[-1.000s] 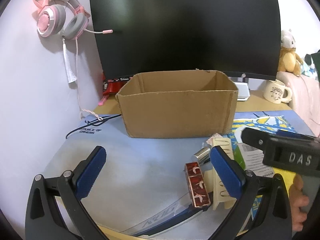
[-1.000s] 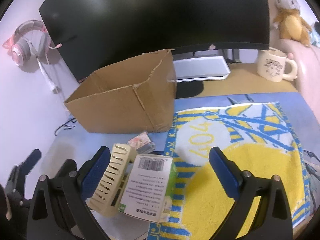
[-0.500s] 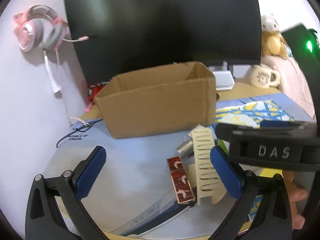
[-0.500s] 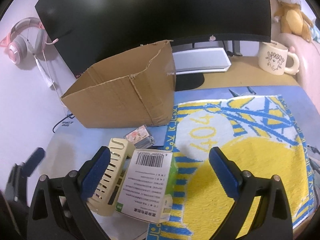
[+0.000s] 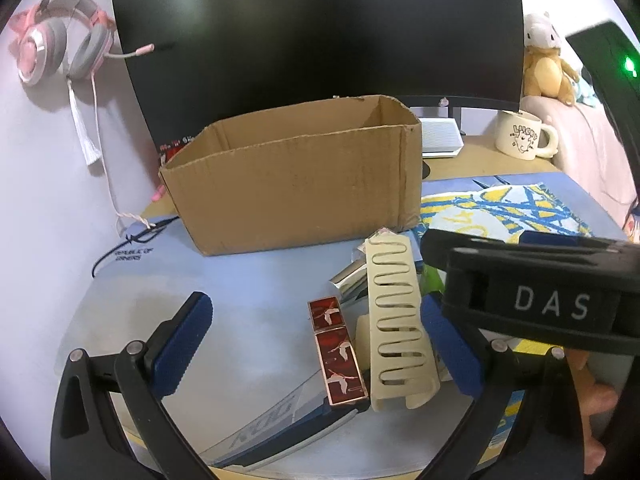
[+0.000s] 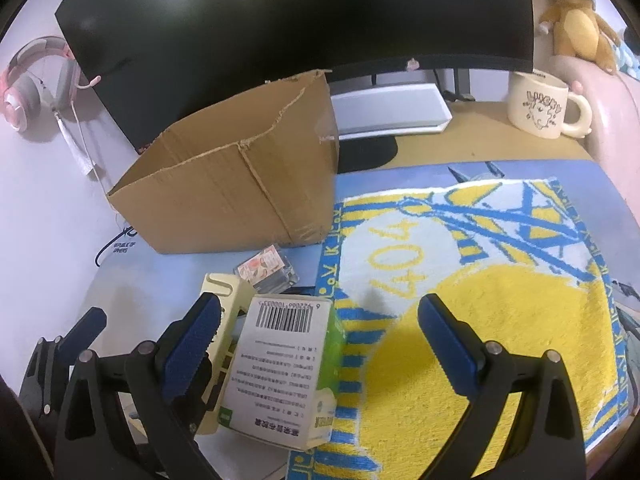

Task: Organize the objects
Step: 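Move both grippers toward the cream slotted holder and the white-green medicine box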

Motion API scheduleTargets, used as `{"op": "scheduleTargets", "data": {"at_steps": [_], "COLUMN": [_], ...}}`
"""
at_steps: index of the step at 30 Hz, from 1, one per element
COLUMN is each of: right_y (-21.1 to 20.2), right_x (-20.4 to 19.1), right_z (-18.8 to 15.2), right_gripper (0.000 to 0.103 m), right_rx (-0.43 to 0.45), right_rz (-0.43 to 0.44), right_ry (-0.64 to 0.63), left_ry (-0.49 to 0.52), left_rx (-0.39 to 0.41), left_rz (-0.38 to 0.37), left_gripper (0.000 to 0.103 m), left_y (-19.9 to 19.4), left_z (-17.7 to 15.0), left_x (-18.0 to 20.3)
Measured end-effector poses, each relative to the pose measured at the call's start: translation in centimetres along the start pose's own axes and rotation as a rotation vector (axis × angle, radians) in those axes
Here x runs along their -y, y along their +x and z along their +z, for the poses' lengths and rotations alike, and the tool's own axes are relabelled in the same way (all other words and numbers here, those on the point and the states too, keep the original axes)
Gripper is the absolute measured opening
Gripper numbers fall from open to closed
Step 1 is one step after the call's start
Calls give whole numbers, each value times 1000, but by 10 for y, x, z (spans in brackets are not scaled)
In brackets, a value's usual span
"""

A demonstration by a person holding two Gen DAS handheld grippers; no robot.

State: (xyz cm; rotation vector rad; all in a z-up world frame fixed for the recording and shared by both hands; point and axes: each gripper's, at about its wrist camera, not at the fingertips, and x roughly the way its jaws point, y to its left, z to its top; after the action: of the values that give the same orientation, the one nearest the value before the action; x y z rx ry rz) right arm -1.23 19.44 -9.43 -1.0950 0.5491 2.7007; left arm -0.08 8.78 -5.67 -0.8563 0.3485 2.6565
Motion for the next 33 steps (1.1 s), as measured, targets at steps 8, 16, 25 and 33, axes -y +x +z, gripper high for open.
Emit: {"op": "scheduleTargets", "data": {"at_steps": [8, 16, 25, 33], "right_y": [1, 3, 10, 10], "right_x": [1, -5, -4, -2], "right_z": [0, -1, -1, -1], "right_gripper": [103, 103, 103, 103], "right_rx": [-9, -11, -50, -56], "right_rz": [21, -27, -46, -44], "right_ry": [10, -43, -53, -46], "left_ry": [-9, 29, 28, 67], "left_rx": [-21, -23, -8, 31], "left_rz": [-44, 31, 35, 61], "left_gripper": [103, 103, 101, 96], "left_y": [3, 8, 10, 5], "left_z": [-1, -2, -2, -3], "left_x": [3, 10, 10, 19]}}
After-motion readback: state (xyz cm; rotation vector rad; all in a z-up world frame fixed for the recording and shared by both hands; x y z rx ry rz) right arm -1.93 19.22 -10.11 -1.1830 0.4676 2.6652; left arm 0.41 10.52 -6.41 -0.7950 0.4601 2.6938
